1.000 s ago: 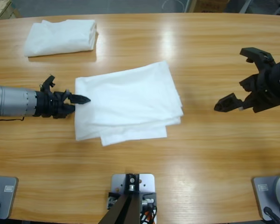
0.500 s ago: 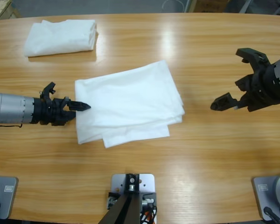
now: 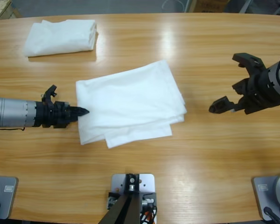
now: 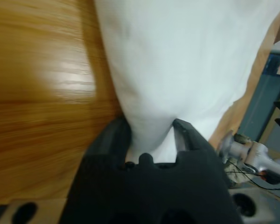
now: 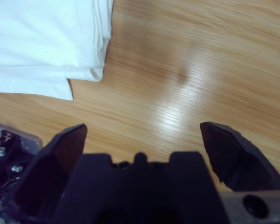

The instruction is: Fold clothes

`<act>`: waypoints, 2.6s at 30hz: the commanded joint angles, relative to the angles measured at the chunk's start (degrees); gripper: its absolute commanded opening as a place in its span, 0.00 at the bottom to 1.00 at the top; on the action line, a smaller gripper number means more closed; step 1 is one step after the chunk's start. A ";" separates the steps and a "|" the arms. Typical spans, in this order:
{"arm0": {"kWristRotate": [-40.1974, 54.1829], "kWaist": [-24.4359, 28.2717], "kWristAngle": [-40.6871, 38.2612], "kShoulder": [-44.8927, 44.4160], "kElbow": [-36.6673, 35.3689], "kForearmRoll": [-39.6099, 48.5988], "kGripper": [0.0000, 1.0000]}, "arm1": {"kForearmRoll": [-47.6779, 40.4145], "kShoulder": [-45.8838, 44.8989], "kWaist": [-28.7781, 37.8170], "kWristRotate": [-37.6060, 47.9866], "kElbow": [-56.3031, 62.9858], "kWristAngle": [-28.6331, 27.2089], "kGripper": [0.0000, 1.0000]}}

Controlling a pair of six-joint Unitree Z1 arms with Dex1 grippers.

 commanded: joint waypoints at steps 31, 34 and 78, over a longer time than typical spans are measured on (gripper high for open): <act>10.11 -5.23 36.89 -17.18 -40.63 94.19 0.00 | -6.29 3.67 -0.39 0.80 5.37 3.44 1.00; 11.43 -5.46 37.13 -18.62 -45.09 100.64 0.00 | -7.57 4.33 -0.37 0.89 6.14 3.44 1.00; 18.22 -21.44 32.39 13.51 -83.54 119.97 0.00 | -12.36 9.12 -0.37 0.83 7.90 4.40 1.00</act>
